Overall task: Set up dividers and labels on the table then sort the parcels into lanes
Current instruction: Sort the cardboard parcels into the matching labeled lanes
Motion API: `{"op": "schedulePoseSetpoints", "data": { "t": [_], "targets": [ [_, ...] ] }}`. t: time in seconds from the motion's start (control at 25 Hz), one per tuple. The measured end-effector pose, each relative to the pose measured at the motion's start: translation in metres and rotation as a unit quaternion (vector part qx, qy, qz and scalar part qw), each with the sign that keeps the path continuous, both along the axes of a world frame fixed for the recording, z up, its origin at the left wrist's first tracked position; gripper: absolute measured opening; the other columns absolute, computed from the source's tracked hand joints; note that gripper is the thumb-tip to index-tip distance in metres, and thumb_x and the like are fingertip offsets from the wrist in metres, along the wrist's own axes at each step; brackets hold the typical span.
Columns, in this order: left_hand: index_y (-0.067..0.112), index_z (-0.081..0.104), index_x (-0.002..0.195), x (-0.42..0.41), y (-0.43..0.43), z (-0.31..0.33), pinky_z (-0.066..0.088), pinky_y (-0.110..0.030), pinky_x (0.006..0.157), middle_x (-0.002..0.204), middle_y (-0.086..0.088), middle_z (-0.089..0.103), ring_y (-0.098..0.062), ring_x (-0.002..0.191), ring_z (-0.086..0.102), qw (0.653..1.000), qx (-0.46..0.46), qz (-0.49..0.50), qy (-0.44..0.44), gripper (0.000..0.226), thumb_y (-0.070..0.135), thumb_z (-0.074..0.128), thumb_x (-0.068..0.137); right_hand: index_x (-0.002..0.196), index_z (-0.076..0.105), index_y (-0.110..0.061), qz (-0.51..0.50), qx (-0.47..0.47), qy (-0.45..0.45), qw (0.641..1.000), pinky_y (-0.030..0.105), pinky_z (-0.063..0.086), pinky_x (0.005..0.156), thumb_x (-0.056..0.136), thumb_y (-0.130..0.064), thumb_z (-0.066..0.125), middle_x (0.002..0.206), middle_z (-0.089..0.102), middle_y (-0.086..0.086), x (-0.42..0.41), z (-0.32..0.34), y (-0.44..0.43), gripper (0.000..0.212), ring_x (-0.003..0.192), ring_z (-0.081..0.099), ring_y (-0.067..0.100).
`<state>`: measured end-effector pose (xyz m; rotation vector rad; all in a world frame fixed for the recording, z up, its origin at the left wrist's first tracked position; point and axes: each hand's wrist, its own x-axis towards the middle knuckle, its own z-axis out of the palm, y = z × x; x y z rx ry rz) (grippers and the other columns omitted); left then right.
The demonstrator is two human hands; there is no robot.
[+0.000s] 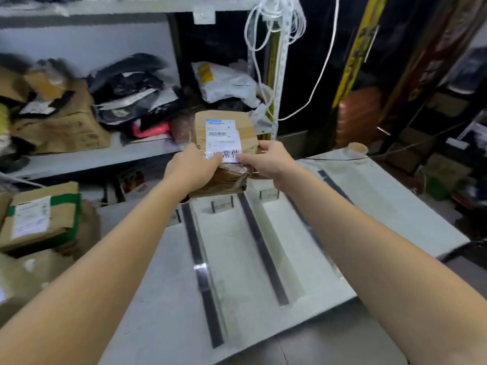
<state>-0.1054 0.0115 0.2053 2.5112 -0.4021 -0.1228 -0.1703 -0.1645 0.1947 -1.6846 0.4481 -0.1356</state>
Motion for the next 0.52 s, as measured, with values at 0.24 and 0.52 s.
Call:
{"op": "schedulePoseSetpoints", "data": {
  "t": [0.24, 0.52],
  "targets": [
    [0.029, 0.055, 0.135, -0.046, -0.138, -0.003, 0.054, -0.043, 0.098, 0.128, 0.005, 0.066, -0.024, 0.113, 0.064, 0.99, -0.107, 0.02, 0.092, 0.08, 0.07, 0.066, 0.067, 0.117, 0.072, -0.012, 0.01, -0.017, 0.002, 1.0, 0.031, 0.063, 0.072, 0.085, -0.013, 0.083, 0.104, 0.078, 0.002, -0.055, 0.007, -0.15, 0.034, 0.079, 0.076, 0.014],
    [0.022, 0.043, 0.142, -0.089, -0.261, -0.021, 0.05, -0.046, 0.102, 0.133, 0.004, 0.057, -0.022, 0.121, 0.056, 0.983, -0.144, -0.002, 0.116, 0.087, 0.064, 0.074, 0.073, 0.125, 0.069, -0.017, -0.026, -0.017, 0.009, 0.999, 0.027, 0.062, 0.065, 0.085, -0.012, 0.082, 0.104, 0.078, 0.001, -0.109, 0.0, -0.274, 0.042, 0.084, 0.076, 0.015]
  ]
}}
